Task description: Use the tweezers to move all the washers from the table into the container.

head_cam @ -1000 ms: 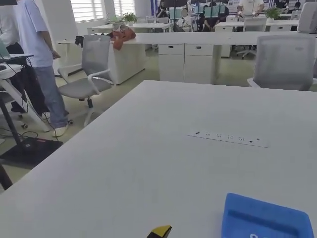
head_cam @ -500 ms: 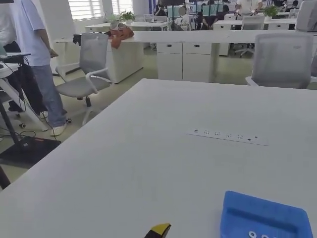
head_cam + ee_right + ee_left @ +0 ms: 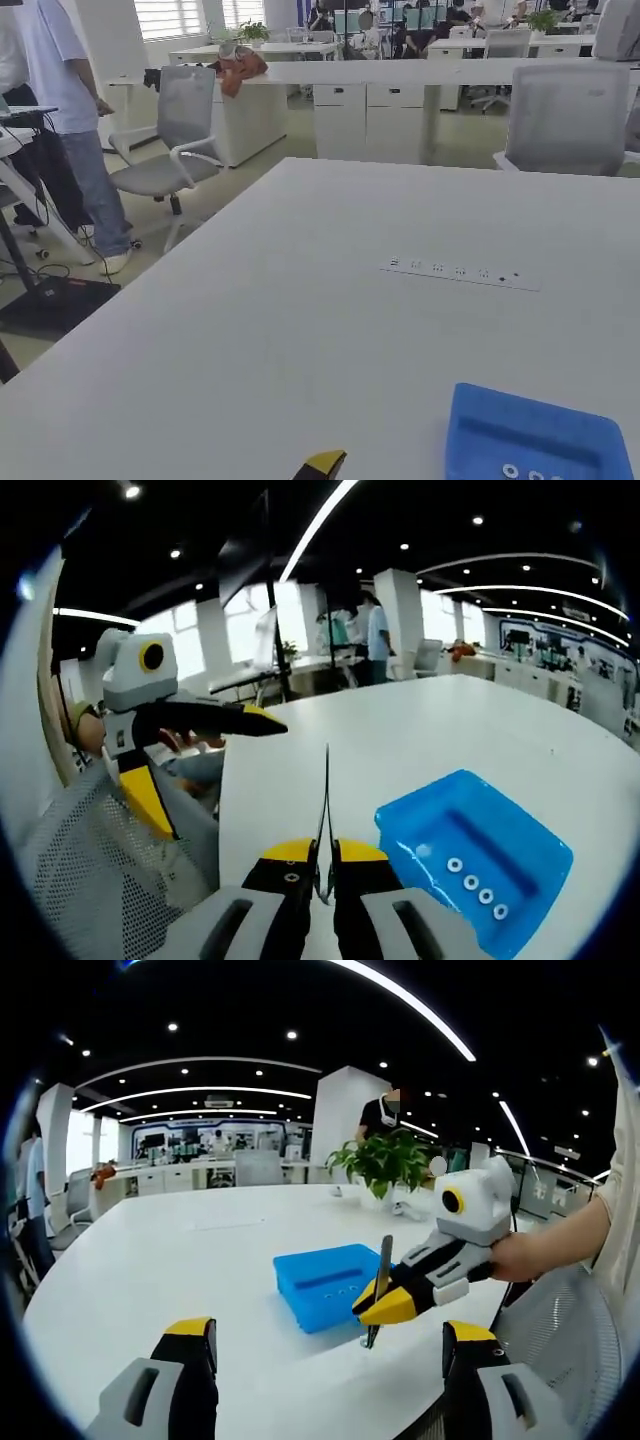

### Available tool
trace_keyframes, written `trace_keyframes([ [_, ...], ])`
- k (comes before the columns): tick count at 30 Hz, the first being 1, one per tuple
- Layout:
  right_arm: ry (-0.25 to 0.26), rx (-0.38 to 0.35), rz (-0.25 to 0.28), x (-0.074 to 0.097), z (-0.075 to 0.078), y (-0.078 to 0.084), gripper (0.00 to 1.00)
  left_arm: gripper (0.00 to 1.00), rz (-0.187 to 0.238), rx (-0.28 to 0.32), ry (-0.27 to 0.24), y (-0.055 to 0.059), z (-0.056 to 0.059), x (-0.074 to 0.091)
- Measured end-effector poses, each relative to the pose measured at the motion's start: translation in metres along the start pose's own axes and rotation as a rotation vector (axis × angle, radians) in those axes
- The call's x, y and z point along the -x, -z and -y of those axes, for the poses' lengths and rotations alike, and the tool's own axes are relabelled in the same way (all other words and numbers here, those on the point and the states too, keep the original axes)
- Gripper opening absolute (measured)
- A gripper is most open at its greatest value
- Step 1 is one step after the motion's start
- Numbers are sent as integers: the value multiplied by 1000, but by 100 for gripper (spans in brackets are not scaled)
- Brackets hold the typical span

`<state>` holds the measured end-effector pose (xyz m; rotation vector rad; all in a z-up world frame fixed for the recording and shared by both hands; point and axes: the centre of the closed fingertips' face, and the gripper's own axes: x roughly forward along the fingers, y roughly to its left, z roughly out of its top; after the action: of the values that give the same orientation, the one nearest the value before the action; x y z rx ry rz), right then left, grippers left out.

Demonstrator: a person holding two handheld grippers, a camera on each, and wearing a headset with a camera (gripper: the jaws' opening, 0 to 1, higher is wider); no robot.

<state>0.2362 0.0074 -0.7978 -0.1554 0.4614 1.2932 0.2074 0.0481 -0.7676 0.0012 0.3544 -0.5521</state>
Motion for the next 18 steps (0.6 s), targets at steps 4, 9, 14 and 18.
trace_keyframes([
  [4,14,-21,37,5,10,-20,3,96,-1,1,0,0,0,0],
  [9,31,-59,92,9,25,-43,3,96,-4,2,3,1,0,0],
  [14,62,-101,115,6,48,-54,3,96,-3,1,4,0,1,0],
  [18,84,-175,124,-2,64,-53,3,96,0,3,6,0,1,0],
])
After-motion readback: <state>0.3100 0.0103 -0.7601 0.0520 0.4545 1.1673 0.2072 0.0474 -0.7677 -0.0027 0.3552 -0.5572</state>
